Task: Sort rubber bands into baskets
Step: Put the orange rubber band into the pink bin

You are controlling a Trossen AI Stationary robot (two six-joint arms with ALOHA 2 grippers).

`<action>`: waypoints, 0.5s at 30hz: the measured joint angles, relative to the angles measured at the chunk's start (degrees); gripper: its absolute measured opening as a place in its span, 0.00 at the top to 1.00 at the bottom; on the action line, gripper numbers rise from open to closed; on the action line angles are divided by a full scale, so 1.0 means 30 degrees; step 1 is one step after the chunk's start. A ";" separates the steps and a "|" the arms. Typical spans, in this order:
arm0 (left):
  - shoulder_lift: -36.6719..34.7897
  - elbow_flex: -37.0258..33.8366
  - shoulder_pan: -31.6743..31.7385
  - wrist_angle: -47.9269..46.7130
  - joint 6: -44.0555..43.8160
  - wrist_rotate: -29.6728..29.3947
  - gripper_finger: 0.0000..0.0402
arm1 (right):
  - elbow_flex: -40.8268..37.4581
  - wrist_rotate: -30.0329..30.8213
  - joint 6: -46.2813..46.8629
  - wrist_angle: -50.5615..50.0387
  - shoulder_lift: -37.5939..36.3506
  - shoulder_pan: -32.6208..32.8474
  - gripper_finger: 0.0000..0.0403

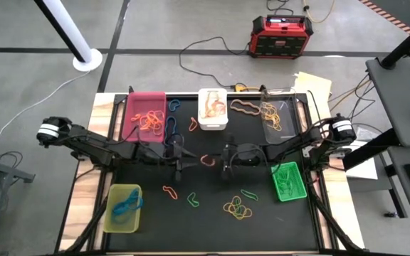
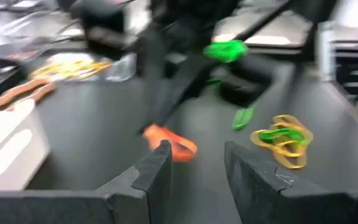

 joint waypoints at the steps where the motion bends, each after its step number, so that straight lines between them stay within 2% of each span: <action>1: 0.0000 0.0000 0.0016 -0.0188 -0.0096 -0.0356 0.67 | 0.0000 0.0003 -0.0354 0.0272 0.0000 0.0048 0.98; 5: 0.0000 0.0000 0.0073 -0.0975 -0.1042 -0.0532 0.65 | 0.0000 -0.0001 -0.1461 0.0900 0.0000 0.0256 0.98; 13: 0.0000 -0.0007 0.0087 -0.0837 -0.1935 -0.0499 0.49 | 0.0007 -0.0216 -0.2860 0.1765 0.0000 0.0415 0.98; 15: 0.0000 -0.0007 0.0087 -0.0734 -0.1928 0.0075 0.47 | 0.0007 -0.0630 -0.3366 0.2050 0.0000 0.0415 0.98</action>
